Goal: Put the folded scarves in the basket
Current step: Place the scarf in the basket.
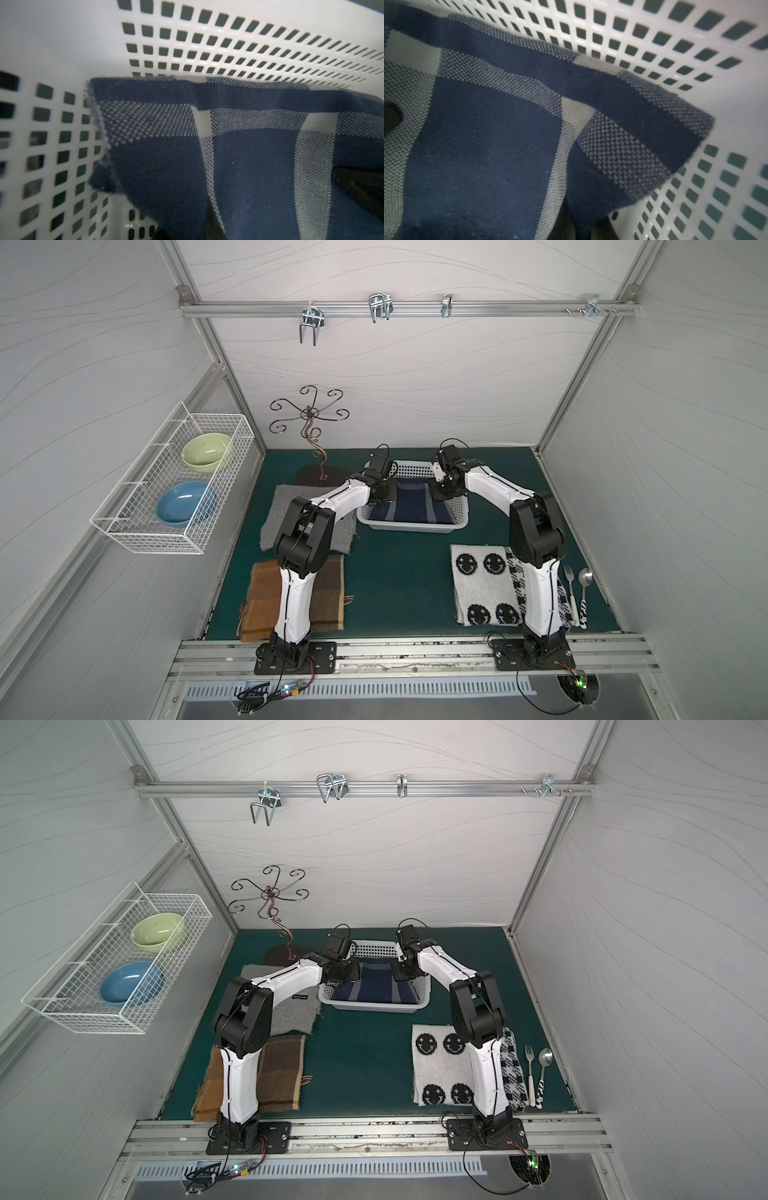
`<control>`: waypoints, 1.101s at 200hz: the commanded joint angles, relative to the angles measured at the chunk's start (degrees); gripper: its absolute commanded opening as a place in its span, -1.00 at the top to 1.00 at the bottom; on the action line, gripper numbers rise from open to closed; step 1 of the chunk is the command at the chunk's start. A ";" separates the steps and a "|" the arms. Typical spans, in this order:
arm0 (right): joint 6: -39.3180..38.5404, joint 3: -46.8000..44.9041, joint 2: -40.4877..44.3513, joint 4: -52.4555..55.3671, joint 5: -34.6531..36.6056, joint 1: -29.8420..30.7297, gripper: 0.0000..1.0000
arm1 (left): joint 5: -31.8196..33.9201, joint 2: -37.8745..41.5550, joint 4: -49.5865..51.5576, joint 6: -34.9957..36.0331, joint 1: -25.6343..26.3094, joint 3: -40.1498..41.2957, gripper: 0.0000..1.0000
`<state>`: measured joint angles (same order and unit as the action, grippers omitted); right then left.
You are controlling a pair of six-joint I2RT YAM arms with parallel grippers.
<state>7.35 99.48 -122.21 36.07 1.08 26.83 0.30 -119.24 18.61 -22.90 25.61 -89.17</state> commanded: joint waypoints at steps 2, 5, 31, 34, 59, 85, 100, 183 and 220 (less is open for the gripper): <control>-1.06 1.06 0.27 3.21 2.45 -0.02 0.84 | 1.20 0.78 -0.87 0.86 -0.05 -0.04 0.55; -0.99 0.90 0.41 3.20 2.71 -0.02 0.82 | 1.23 0.96 -0.82 0.91 -0.03 0.00 0.54; -1.30 0.61 1.46 4.05 5.06 0.02 0.56 | 0.44 2.05 -0.77 0.42 -0.03 0.98 0.46; -1.43 0.63 1.57 4.31 5.59 0.07 0.51 | 0.42 2.19 -0.81 0.39 -0.03 1.07 0.42; -2.24 -0.30 3.39 4.74 7.08 0.24 0.25 | 0.36 3.90 -1.53 0.13 -0.03 2.41 0.27; -2.51 -1.09 5.73 4.75 8.71 0.30 0.18 | 0.46 5.70 -0.78 0.30 -0.03 2.06 0.21; -2.92 -1.59 7.13 4.64 9.83 0.43 0.16 | 0.63 7.10 -0.58 0.47 -0.03 2.08 0.17; -1.75 -0.51 5.59 4.09 -0.31 1.21 0.41 | -1.27 12.30 -1.08 -0.66 0.47 4.87 0.13; -1.34 -1.85 2.42 2.94 0.02 0.78 0.61 | -2.45 13.88 -0.94 -1.10 0.96 6.76 0.14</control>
<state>5.10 98.19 -117.23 39.29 2.79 27.55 -0.71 -108.07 19.05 -23.16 26.04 -83.72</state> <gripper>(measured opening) 0.221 0.432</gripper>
